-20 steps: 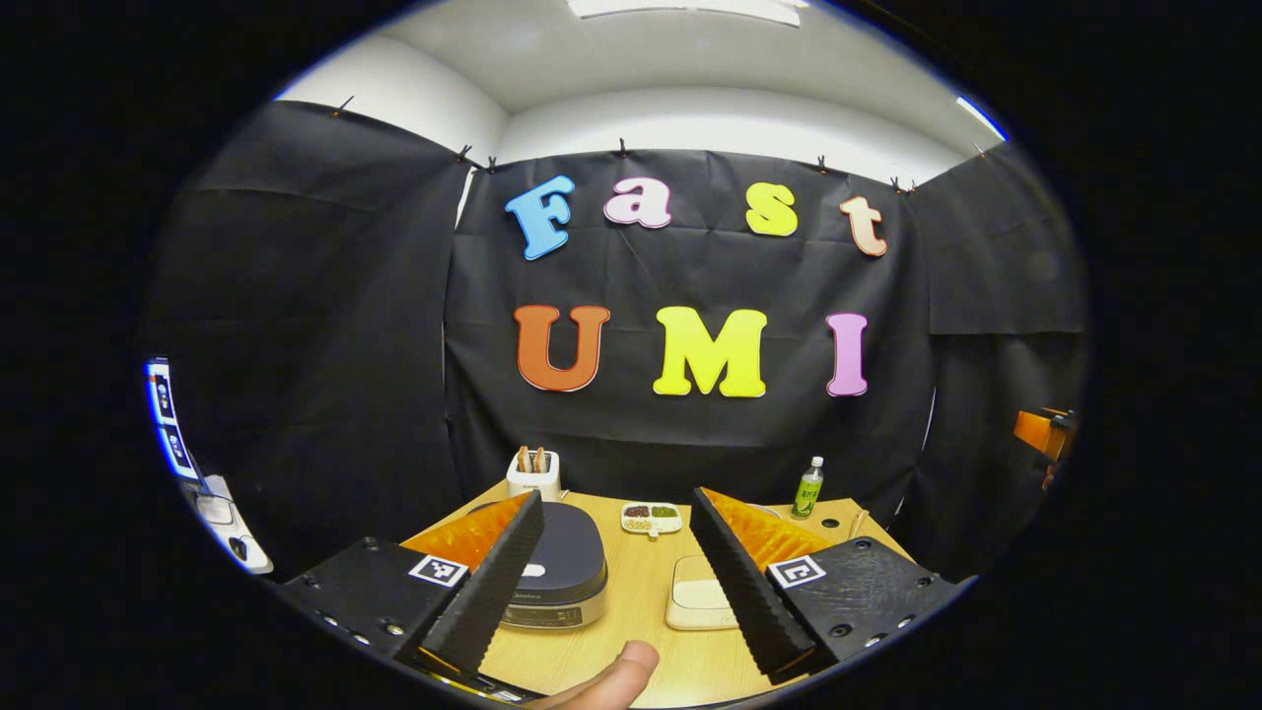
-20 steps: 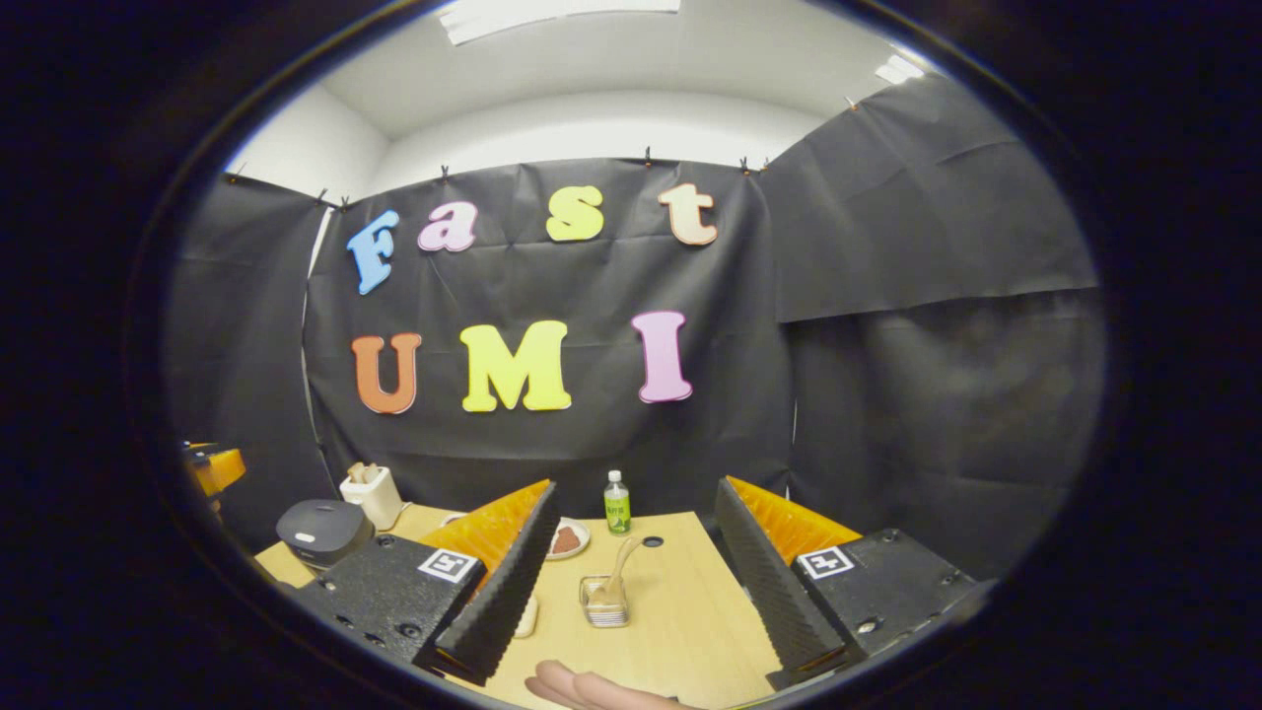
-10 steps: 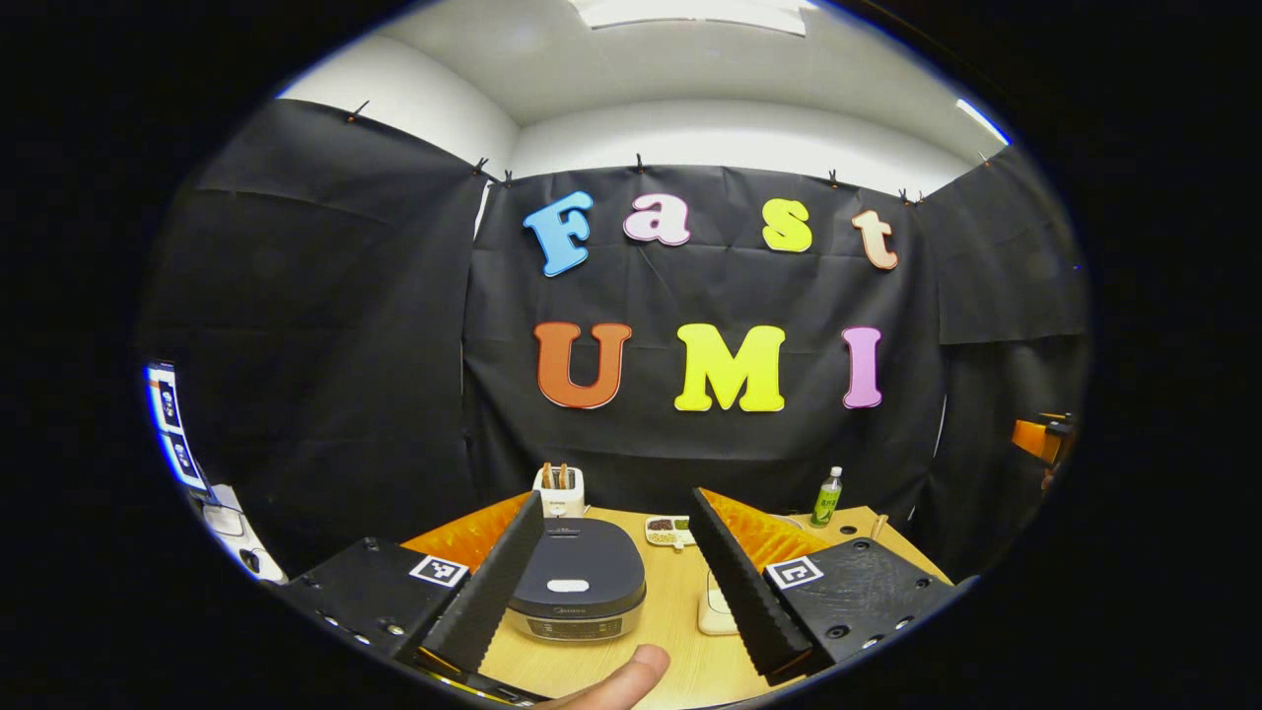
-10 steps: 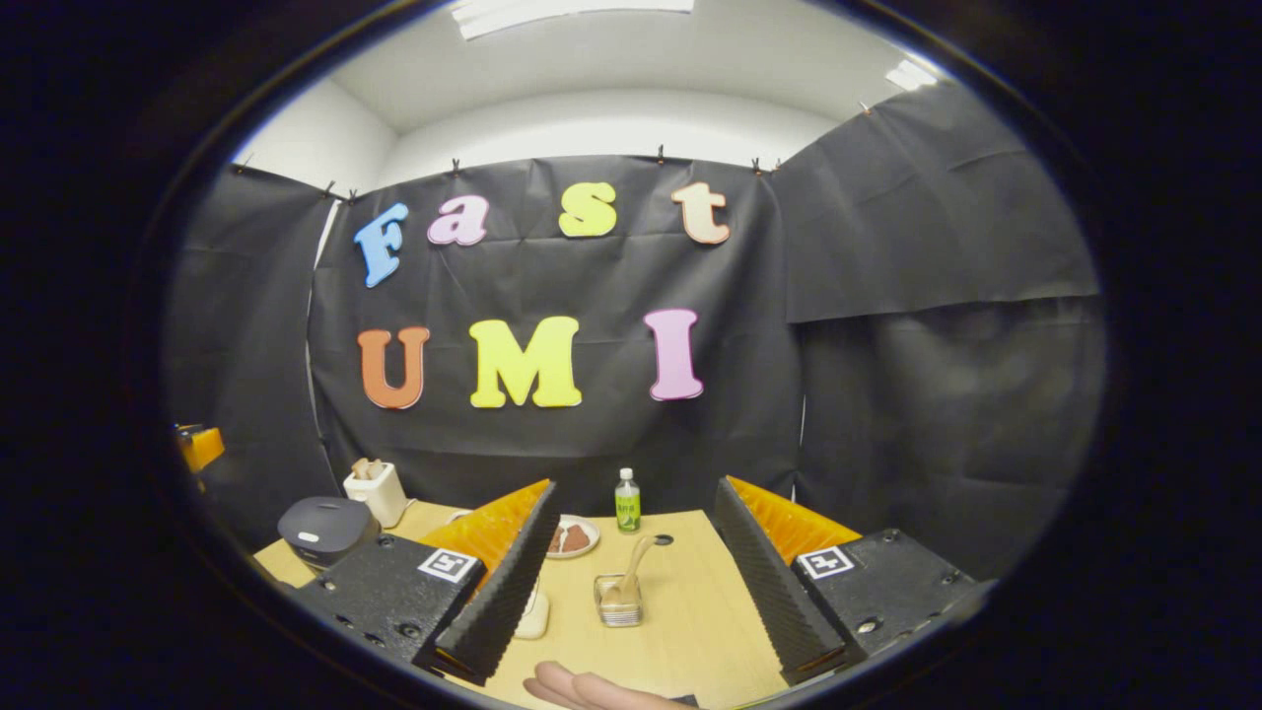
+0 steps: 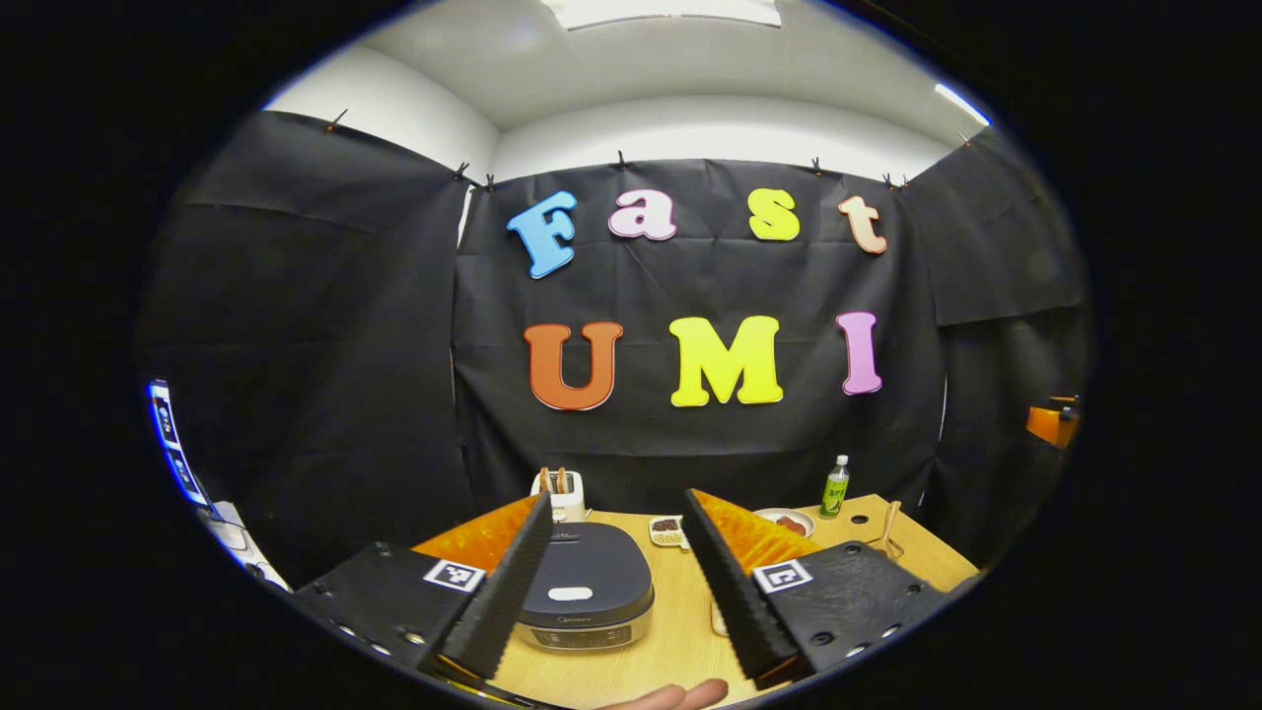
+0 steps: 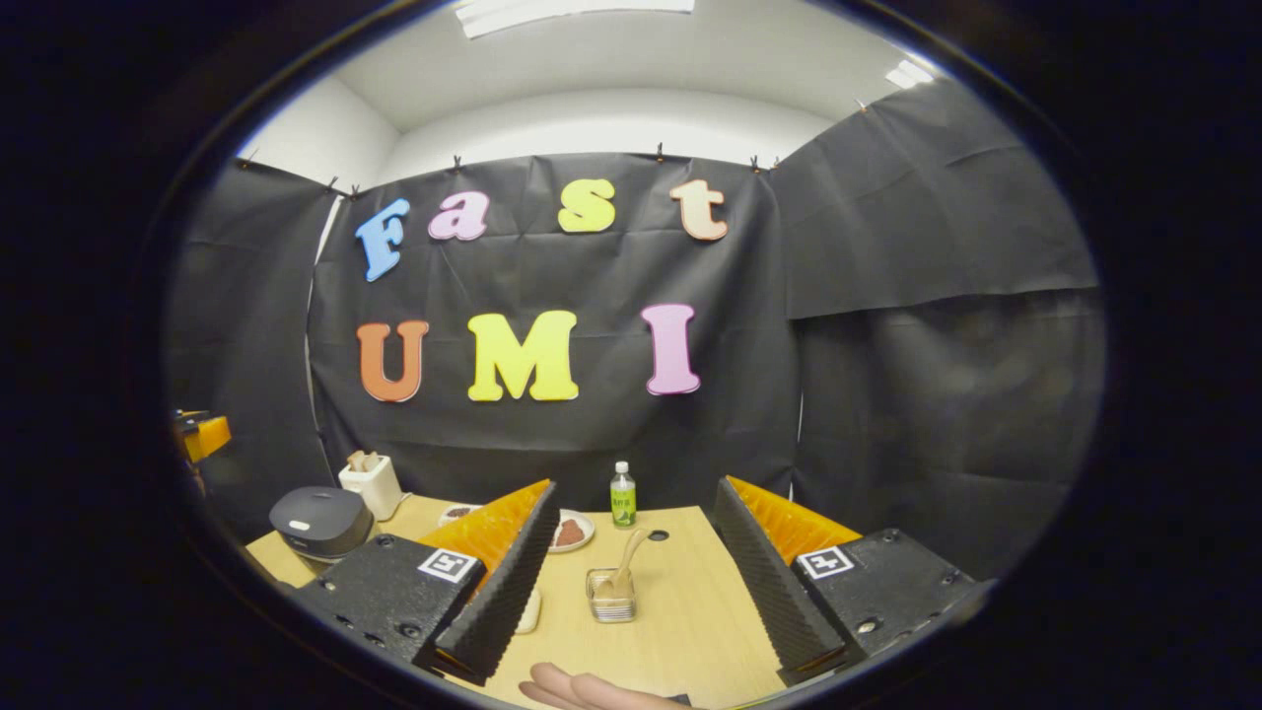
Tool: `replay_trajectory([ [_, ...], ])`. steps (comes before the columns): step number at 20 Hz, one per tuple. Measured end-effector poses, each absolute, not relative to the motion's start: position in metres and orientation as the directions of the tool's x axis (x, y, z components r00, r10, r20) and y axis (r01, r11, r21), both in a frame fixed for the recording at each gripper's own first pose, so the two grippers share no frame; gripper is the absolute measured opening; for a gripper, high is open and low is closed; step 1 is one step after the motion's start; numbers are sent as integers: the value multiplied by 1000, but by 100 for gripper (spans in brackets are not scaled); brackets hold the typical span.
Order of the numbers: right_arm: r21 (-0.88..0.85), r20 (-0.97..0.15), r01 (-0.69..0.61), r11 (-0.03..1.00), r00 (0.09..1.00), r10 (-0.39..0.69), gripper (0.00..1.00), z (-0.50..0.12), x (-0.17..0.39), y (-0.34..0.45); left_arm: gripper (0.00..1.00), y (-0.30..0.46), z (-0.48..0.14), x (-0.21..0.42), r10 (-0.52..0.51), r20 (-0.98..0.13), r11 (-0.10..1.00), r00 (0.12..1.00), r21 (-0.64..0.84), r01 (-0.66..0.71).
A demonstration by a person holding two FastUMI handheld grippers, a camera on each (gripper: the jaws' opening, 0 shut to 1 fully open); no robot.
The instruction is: Close the left gripper, press the button to open the rice cooker; take a wooden spoon from the chopstick holder with the right hand, scoop a spoonful of rice and pour it into the rice cooker, then put the wooden spoon back into the chopstick holder.
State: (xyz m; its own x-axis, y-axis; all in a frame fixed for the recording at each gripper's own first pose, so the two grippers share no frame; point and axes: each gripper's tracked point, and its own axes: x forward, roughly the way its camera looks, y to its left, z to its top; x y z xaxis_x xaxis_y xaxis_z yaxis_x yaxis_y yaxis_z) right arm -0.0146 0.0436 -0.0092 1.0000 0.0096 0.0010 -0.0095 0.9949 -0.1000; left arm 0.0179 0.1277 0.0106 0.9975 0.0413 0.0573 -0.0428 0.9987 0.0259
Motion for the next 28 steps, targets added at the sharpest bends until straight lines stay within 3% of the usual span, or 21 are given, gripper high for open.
replay_trajectory([
  [1,-100,2,-11,995,1000,11,100,-11,-15,41,65,125,8,23,18,48,1000,999,22,-19],
  [4,-108,8,-2,994,1000,3,100,-15,-13,33,13,123,-17,38,-11,-28,1000,1000,1,11],
  [6,-115,10,5,993,1000,-4,100,-18,-10,31,5,135,-33,50,22,-79,1000,997,-2,-22],
  [11,-119,-21,-5,993,1000,3,100,-38,-1,30,0,165,-98,83,111,-256,994,960,16,-111],
  [15,-132,-43,-3,991,999,-3,100,-51,9,25,0,180,-142,103,106,-367,988,924,-66,-139],
  [22,-136,-88,4,991,996,-16,100,-75,26,17,0,188,-193,119,100,-469,983,877,-88,-159],
  [28,-131,-102,-17,991,995,4,99,-86,26,27,0,187,-202,115,101,-444,986,890,-76,-149],
])
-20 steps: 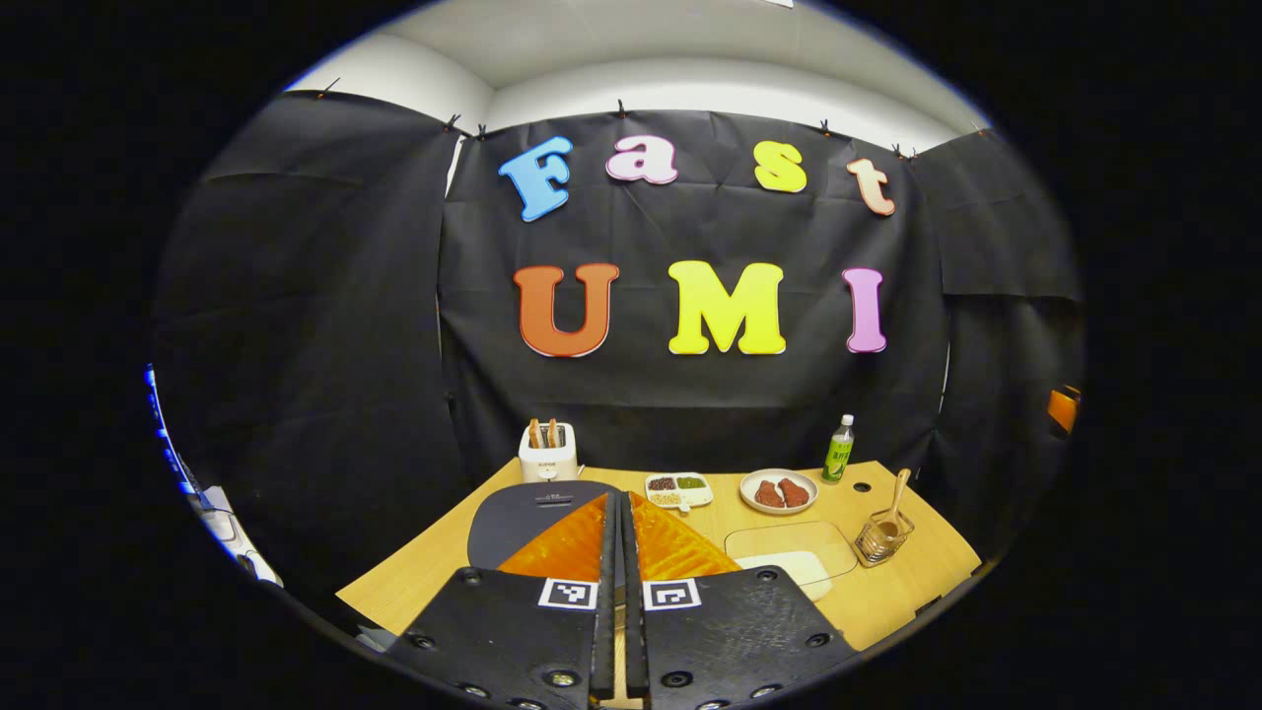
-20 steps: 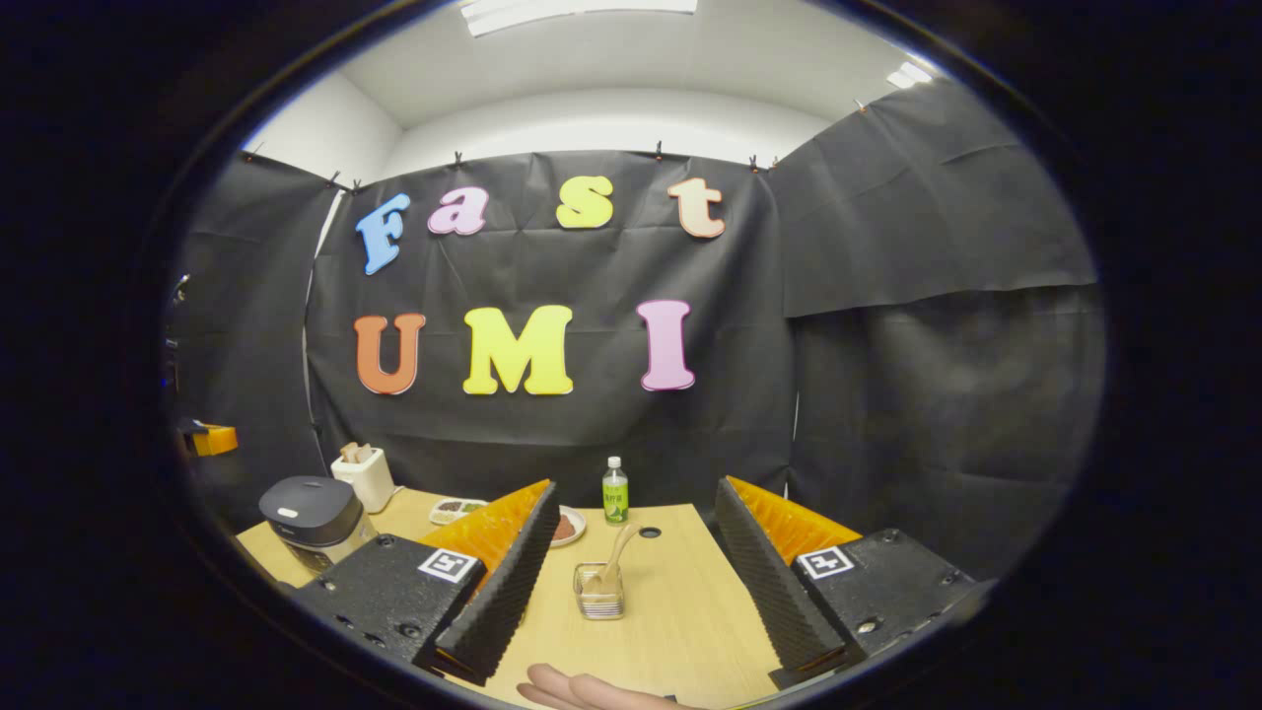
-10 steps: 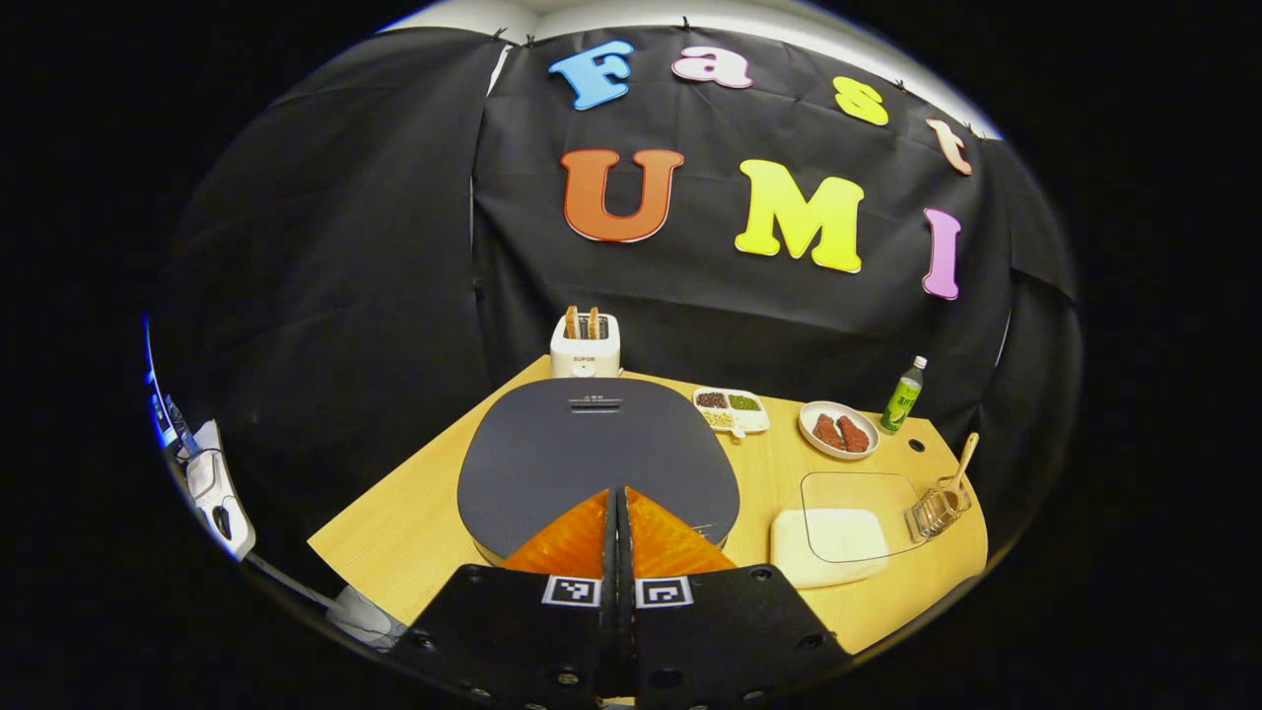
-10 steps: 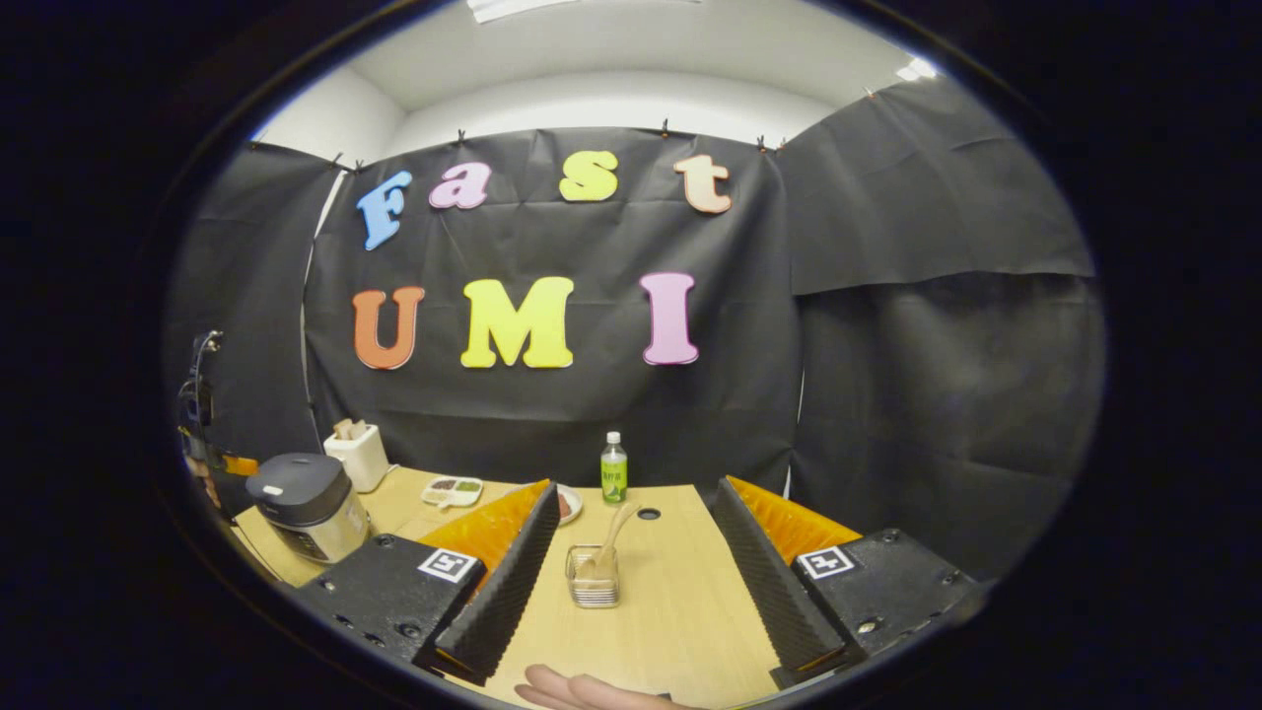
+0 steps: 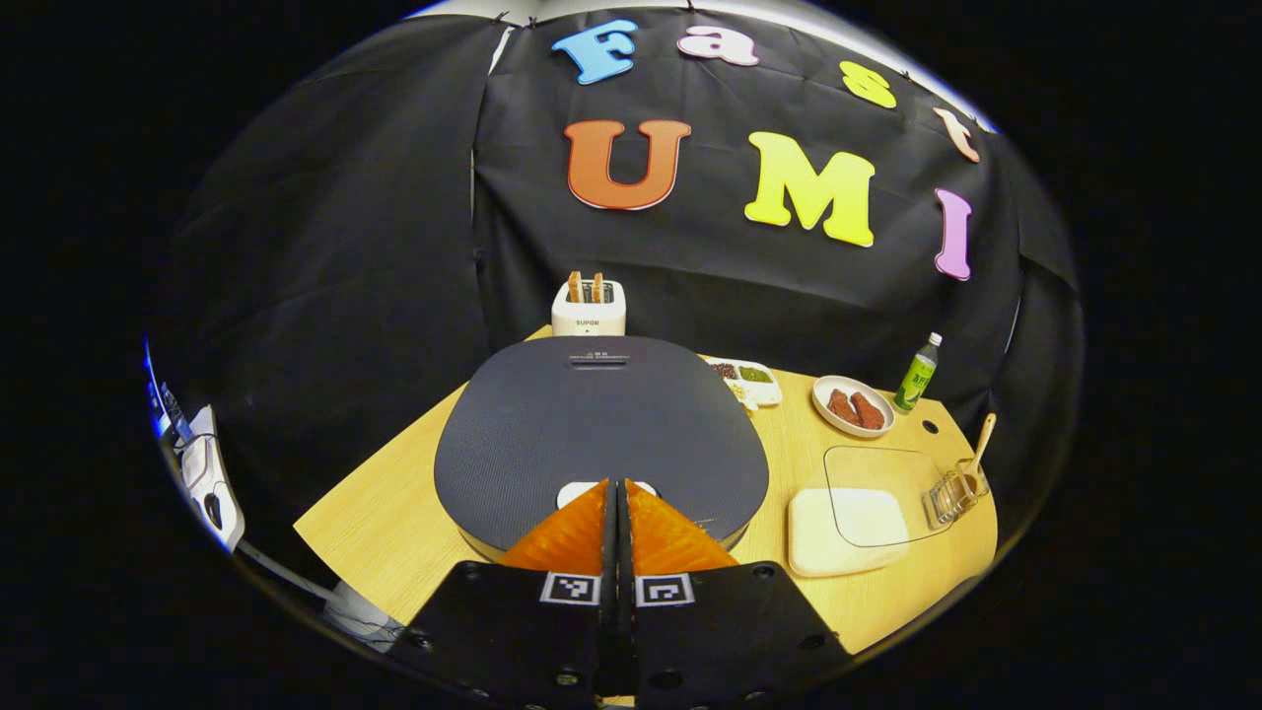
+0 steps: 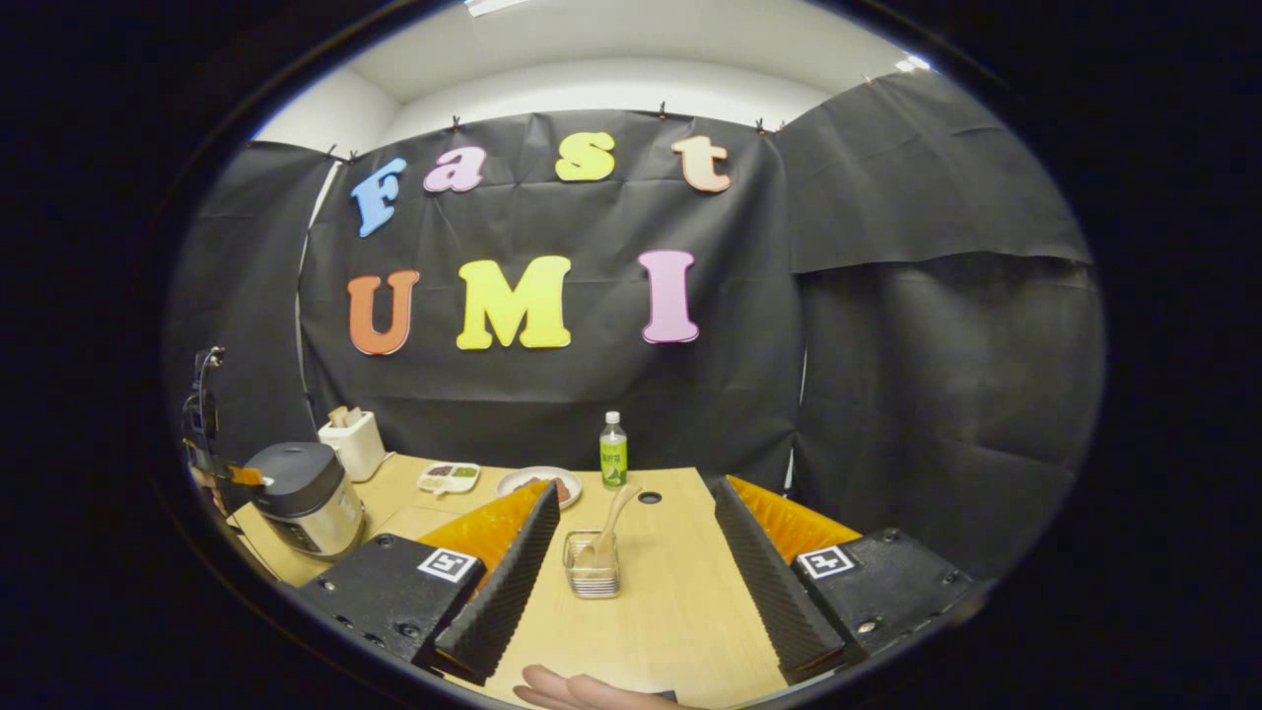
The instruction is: Close the left gripper, press the button to open the rice cooker; take a wooden spoon from the chopstick holder with the right hand, scoop a spoonful of rice and pour it into the rice cooker, then put the wooden spoon back into the chopstick holder.
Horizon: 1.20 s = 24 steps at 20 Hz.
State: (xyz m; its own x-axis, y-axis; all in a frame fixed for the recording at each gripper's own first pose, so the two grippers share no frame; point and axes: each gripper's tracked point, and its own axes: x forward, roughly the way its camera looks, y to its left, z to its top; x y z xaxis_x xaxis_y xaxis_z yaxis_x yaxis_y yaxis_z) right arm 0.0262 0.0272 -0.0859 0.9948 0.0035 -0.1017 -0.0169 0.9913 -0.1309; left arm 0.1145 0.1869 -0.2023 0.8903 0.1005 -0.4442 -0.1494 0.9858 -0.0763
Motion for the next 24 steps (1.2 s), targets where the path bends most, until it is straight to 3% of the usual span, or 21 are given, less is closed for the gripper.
replay_trajectory([
  [4,-145,-105,-30,989,994,15,100,-93,23,34,0,186,-205,114,50,-458,979,888,-156,-135],
  [9,-168,-115,-34,985,993,15,100,-95,17,36,0,190,-196,108,108,-421,987,901,-63,-147],
  [11,-183,-107,-28,983,994,8,99,-95,16,34,50,176,-186,102,82,-406,989,910,-78,-124],
  [13,-193,-114,-25,981,994,3,100,-99,18,33,100,177,-158,91,130,-334,983,934,-76,-164],
  [17,-190,-137,-30,981,991,4,100,-116,26,33,95,148,-122,63,57,-279,975,959,-191,-113],
  [24,-124,-180,-42,991,984,19,100,-147,63,28,95,136,-81,-5,39,-104,989,994,-140,-53],
])
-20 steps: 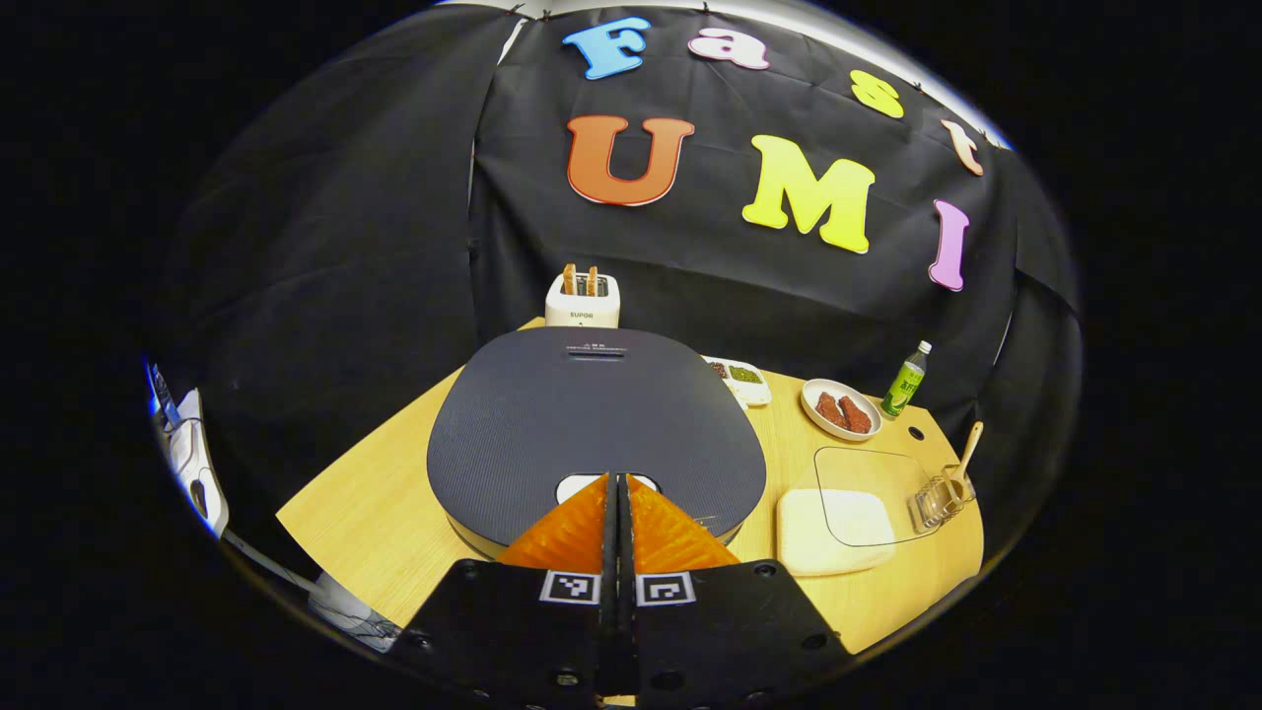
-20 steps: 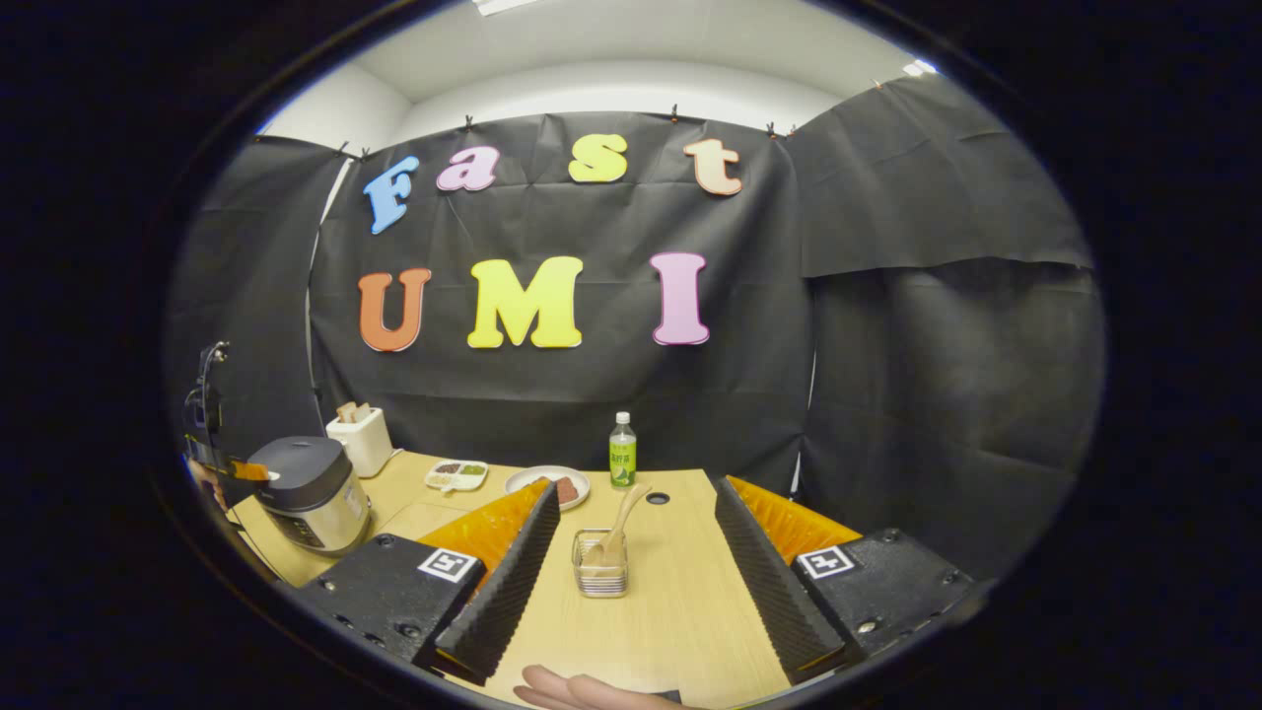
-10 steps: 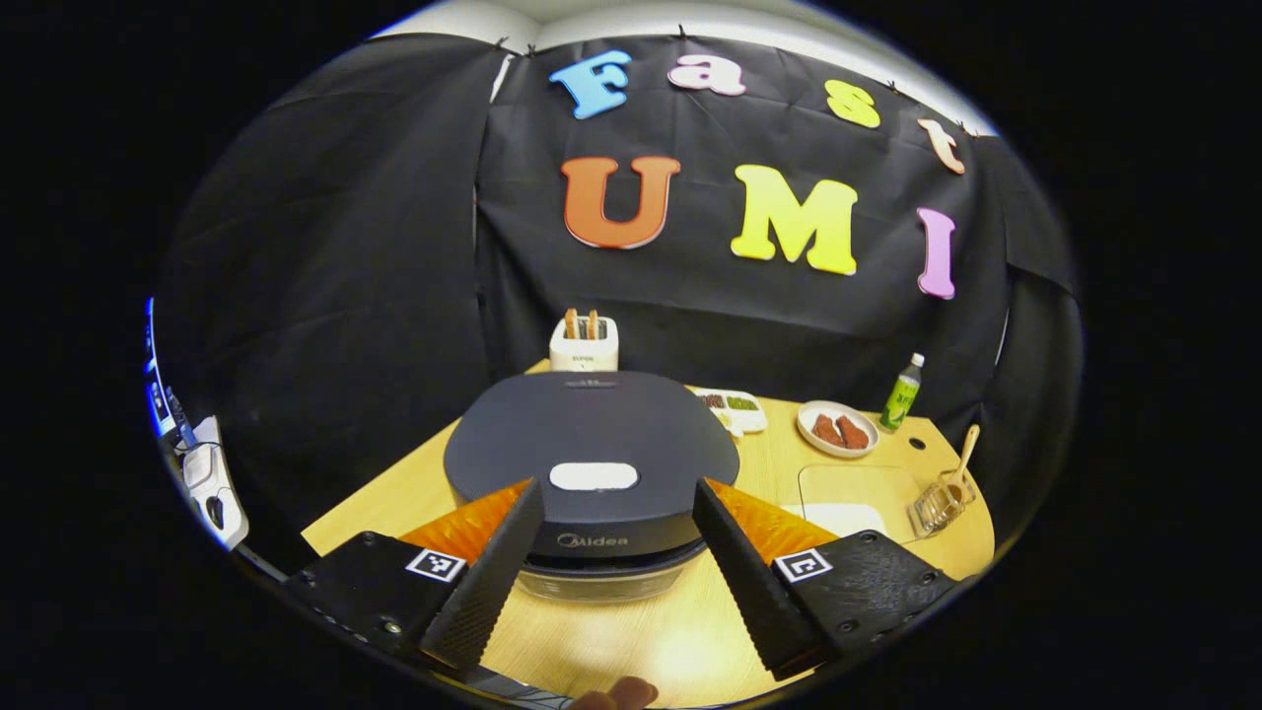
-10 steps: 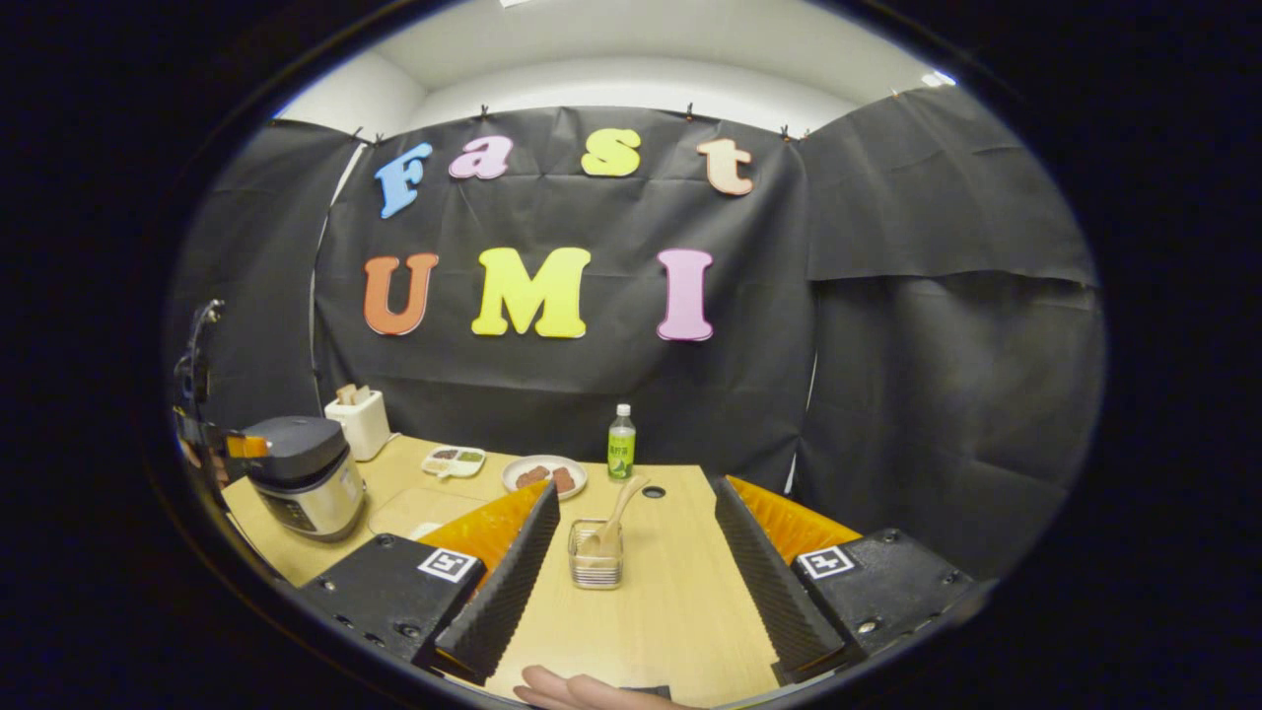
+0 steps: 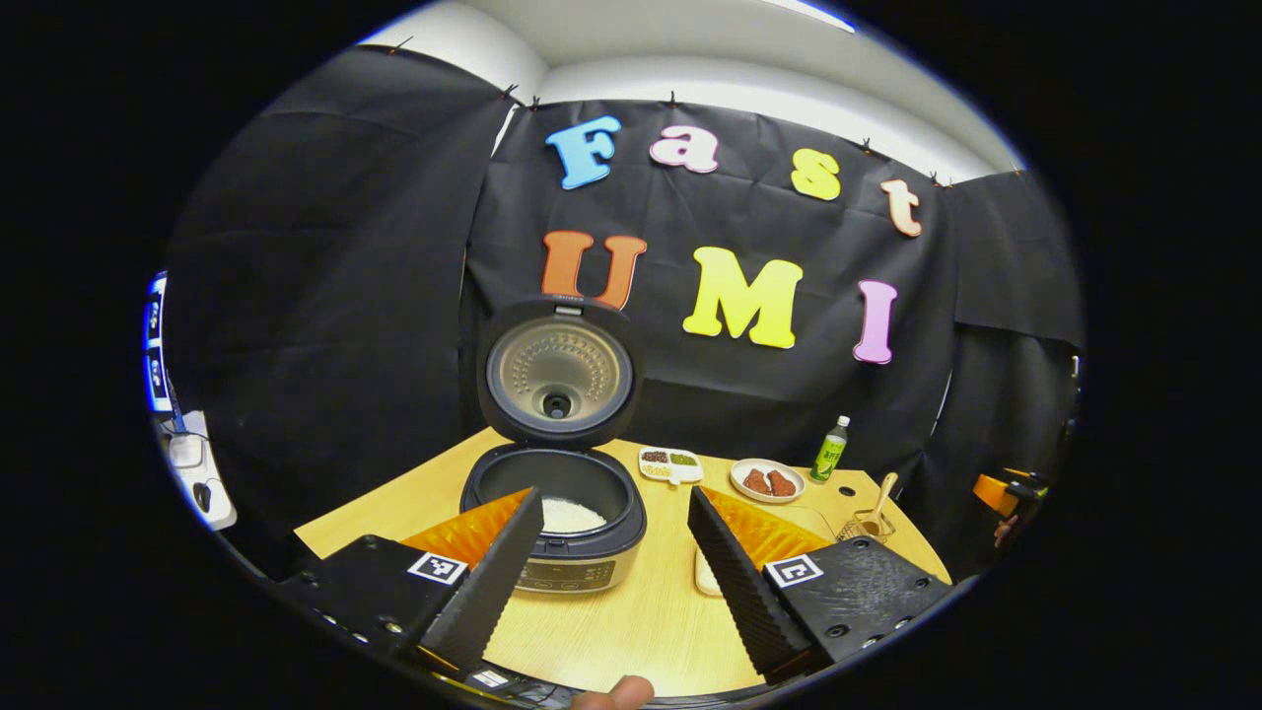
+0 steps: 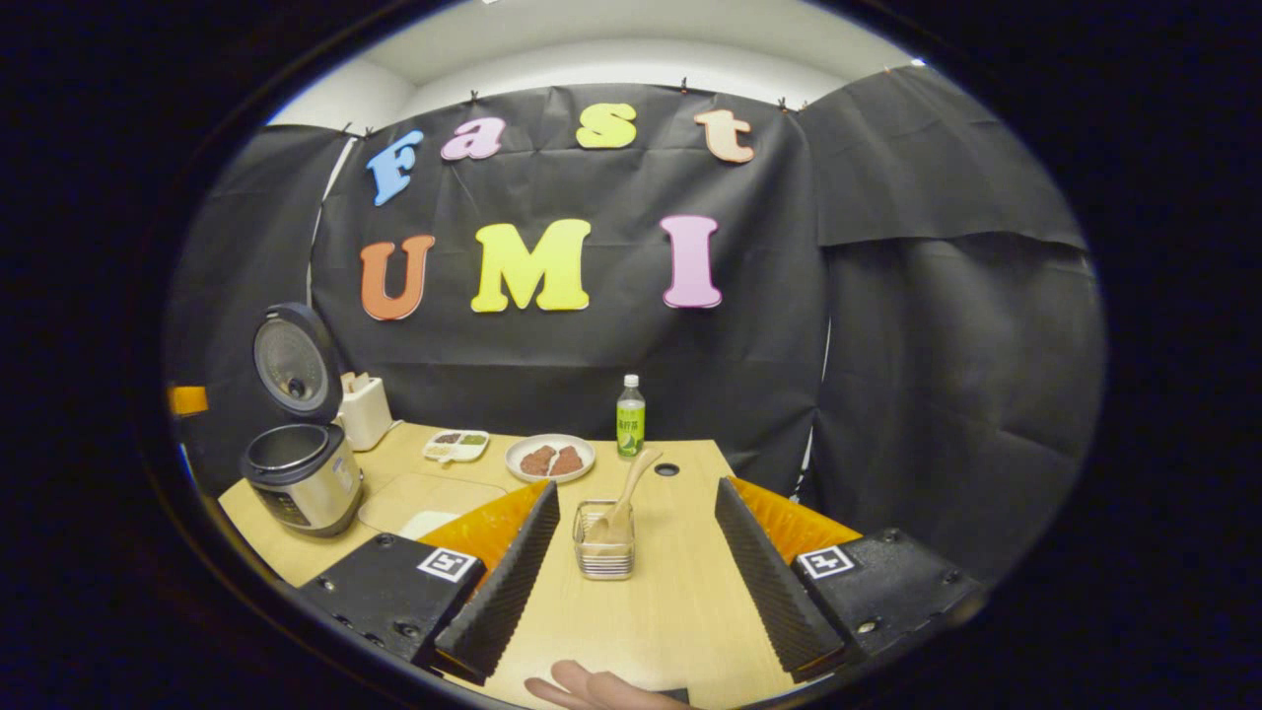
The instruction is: Close the left gripper, press the button to open the rice cooker; take a wooden spoon from the chopstick holder with the right hand, scoop a spoonful of rice and pour it into the rice cooker, then put the wooden spoon back into the chopstick holder.
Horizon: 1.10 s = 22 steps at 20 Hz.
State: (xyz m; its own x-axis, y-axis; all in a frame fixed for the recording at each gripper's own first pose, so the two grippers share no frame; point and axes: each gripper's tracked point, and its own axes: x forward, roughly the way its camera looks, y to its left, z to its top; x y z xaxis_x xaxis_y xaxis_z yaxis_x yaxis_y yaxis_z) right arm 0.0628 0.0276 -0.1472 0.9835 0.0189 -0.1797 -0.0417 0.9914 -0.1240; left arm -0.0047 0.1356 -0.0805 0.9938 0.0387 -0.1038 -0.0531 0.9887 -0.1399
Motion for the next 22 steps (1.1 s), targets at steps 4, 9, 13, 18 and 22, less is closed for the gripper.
replay_trajectory([
  [4,-74,-151,-54,996,988,42,100,-154,94,30,94,135,-63,-40,52,-10,993,999,-109,-53],
  [9,4,-152,-104,995,983,103,100,-175,142,40,94,127,-55,-71,54,58,995,997,-88,-49],
  [13,26,-184,-145,989,972,147,95,-202,192,47,94,107,-57,-92,33,100,998,994,-57,-27],
  [18,6,-278,-117,993,954,114,100,-253,259,31,94,90,-59,-106,33,129,999,991,32,-37],
  [22,142,-380,-39,989,921,91,99,-286,299,19,94,82,-63,-112,17,133,998,991,52,-24],
])
